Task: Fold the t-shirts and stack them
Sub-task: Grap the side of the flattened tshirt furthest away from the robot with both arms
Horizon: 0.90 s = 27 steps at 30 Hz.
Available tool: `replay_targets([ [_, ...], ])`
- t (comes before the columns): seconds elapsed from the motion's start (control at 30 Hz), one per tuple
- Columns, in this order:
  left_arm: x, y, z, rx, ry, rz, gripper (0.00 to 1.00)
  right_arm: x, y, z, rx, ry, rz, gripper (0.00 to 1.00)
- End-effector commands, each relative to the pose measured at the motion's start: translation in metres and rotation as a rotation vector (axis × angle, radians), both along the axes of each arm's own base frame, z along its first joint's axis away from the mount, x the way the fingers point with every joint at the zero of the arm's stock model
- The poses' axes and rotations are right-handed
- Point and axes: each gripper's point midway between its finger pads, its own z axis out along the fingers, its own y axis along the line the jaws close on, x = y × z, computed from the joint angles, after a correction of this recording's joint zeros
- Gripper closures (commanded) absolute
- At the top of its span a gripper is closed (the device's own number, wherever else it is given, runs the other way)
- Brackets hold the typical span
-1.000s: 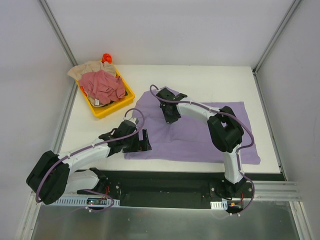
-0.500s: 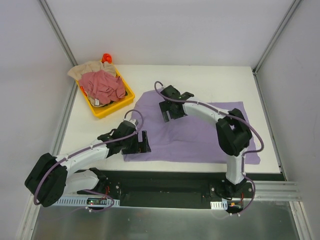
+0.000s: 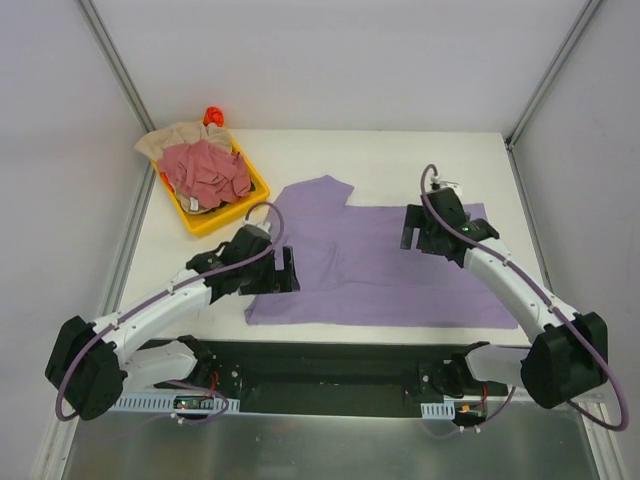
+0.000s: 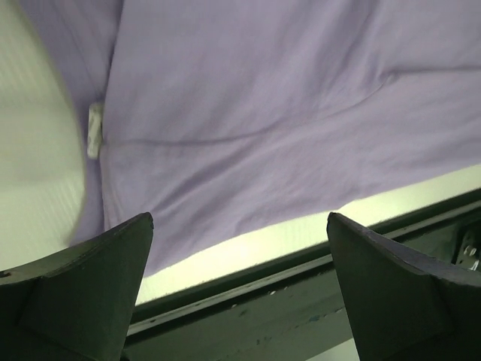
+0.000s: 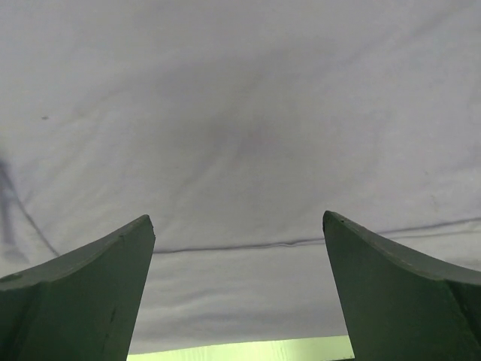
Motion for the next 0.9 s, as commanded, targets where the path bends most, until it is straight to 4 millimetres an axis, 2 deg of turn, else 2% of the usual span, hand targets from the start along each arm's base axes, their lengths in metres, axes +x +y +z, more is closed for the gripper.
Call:
replay_targets([
  [0.0, 0.054, -0.005, 0.042, 0.102, -0.151, 0.017, 0.01, 0.005, -0.024, 0.013, 0.117, -0.067, -0.059, 0.04],
  [0.07, 0.086, -0.012, 0.061, 0.144, -0.199, 0.028, 0.01, 0.008, -0.033, 0.017, 0.15, -0.089, -0.068, 0.04],
  [0.1, 0.108, -0.019, 0.081, 0.14, -0.238, 0.04, 0.01, 0.011, -0.039, 0.02, 0.155, -0.101, -0.074, 0.04],
  [0.17, 0.145, -0.028, 0.093, 0.139, -0.238, 0.046, 0.01, 0.018, -0.048, 0.021, 0.151, -0.116, -0.087, 0.04],
  [0.23, 0.184, -0.041, 0.096, 0.124, -0.223, 0.03, 0.01, 0.026, -0.059, 0.019, 0.147, -0.12, -0.113, 0.04],
  [0.27, 0.204, -0.045, 0.104, 0.12, -0.234, 0.021, 0.01, 0.03, -0.064, 0.018, 0.151, -0.117, -0.126, 0.04],
  [0.4, 0.276, -0.059, 0.102, 0.173, -0.255, 0.004, 0.01, 0.049, -0.083, 0.013, 0.172, -0.118, -0.185, 0.04],
  [0.6, 0.362, -0.083, 0.09, 0.257, -0.408, -0.102, 0.01, 0.065, -0.095, -0.001, 0.195, -0.08, -0.204, 0.04],
  [0.67, 0.378, -0.097, 0.068, 0.26, -0.436, -0.211, 0.01, 0.063, -0.087, -0.004, 0.228, -0.062, -0.179, 0.04],
  [0.77, 0.397, -0.106, 0.034, 0.261, -0.461, -0.258, 0.01, 0.052, -0.075, -0.009, 0.294, -0.046, -0.166, 0.03],
  [0.87, 0.401, -0.112, 0.011, 0.212, -0.43, -0.247, 0.01, 0.043, -0.064, -0.009, 0.349, -0.075, -0.131, 0.03],
])
